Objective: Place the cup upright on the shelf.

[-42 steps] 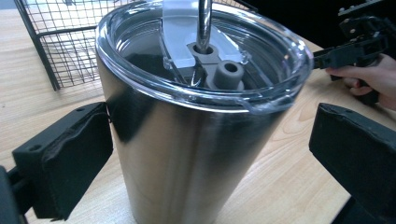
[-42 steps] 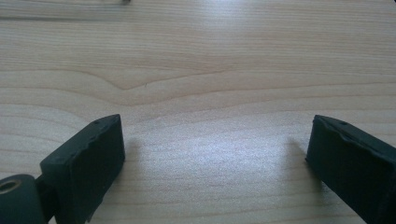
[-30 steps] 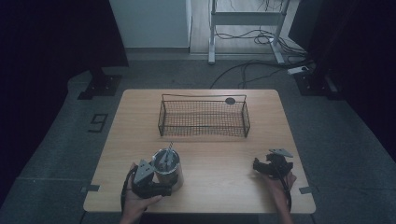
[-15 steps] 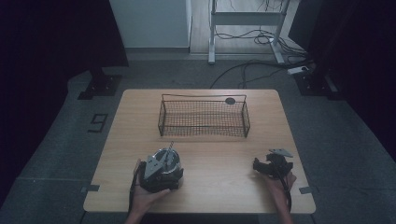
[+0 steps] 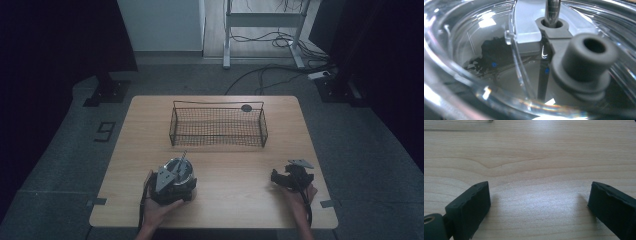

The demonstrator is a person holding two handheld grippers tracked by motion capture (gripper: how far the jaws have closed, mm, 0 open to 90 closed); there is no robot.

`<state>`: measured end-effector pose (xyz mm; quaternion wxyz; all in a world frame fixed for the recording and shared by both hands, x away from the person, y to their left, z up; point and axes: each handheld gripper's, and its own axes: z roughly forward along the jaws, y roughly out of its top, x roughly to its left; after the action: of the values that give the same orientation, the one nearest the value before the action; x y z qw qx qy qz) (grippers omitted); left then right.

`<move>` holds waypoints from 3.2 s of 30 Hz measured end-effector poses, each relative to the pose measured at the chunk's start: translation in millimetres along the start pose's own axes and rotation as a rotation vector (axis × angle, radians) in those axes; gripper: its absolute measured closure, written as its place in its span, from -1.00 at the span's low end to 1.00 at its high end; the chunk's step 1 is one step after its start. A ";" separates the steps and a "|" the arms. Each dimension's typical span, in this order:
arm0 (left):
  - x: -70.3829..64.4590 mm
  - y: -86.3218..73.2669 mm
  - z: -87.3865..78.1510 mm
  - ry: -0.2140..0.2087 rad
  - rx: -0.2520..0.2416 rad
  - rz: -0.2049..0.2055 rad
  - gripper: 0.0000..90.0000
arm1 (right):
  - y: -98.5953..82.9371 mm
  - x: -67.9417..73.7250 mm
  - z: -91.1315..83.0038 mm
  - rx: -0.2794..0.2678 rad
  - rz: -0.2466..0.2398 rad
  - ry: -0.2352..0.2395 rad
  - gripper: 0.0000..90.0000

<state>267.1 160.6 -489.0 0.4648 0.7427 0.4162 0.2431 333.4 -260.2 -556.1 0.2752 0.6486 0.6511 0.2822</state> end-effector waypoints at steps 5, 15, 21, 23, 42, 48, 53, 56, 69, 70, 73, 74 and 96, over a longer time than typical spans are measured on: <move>0.0 0.1 0.0 0.000 0.000 0.001 -0.93 | 0.0 0.0 0.0 0.000 0.000 0.000 -0.91; 0.6 0.8 -0.2 -0.006 0.000 -0.003 -0.92 | -0.1 -0.2 -0.3 -0.002 0.008 -0.005 -0.89; -1.5 5.3 0.2 -0.009 0.009 0.002 -0.92 | -0.2 0.1 -0.4 -0.004 0.007 -0.009 -0.88; -3.9 8.7 -0.8 0.004 -0.006 -0.006 -0.92 | -0.1 0.3 -0.4 -0.004 0.008 -0.007 -0.87; -7.3 46.1 3.9 0.003 -0.025 -0.033 -0.92 | 0.1 0.1 -0.5 -0.007 0.003 -0.001 -0.84; -2.5 56.1 1.8 -0.016 -0.033 -0.050 -0.92 | 0.1 -0.1 -0.7 -0.008 0.008 -0.005 -0.83; -0.9 65.2 -0.5 -0.019 -0.040 -0.051 -0.92 | 0.0 -0.2 -0.8 -0.008 0.010 -0.007 -0.82; -0.6 72.5 -0.7 -0.013 -0.043 -0.043 -0.92 | -0.1 -0.6 -1.1 -0.012 0.020 -0.015 -0.79; 2.3 85.5 2.2 -0.019 -0.046 -0.049 -0.92 | -0.2 -0.6 -1.1 -0.012 0.019 -0.016 -0.79; 3.4 88.0 2.6 -0.019 -0.048 -0.055 -0.92 | -0.1 -0.7 -1.2 -0.011 0.019 -0.016 -0.79; 4.6 90.5 2.9 -0.018 -0.052 -0.060 -0.92 | 0.0 -0.7 -0.9 -0.012 0.019 -0.015 -0.79; 5.7 93.5 3.0 -0.014 -0.054 -0.062 -0.92 | 0.3 -0.9 -0.5 -0.014 0.015 -0.014 -0.78; 24.8 120.3 15.0 0.026 -0.065 -0.093 -0.92 | 0.8 -0.9 -0.2 -0.015 0.012 -0.014 -0.77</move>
<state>338.7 147.5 -389.0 0.4942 0.7039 0.4479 0.2443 333.8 -261.2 -555.4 0.2832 0.6522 0.6432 0.2841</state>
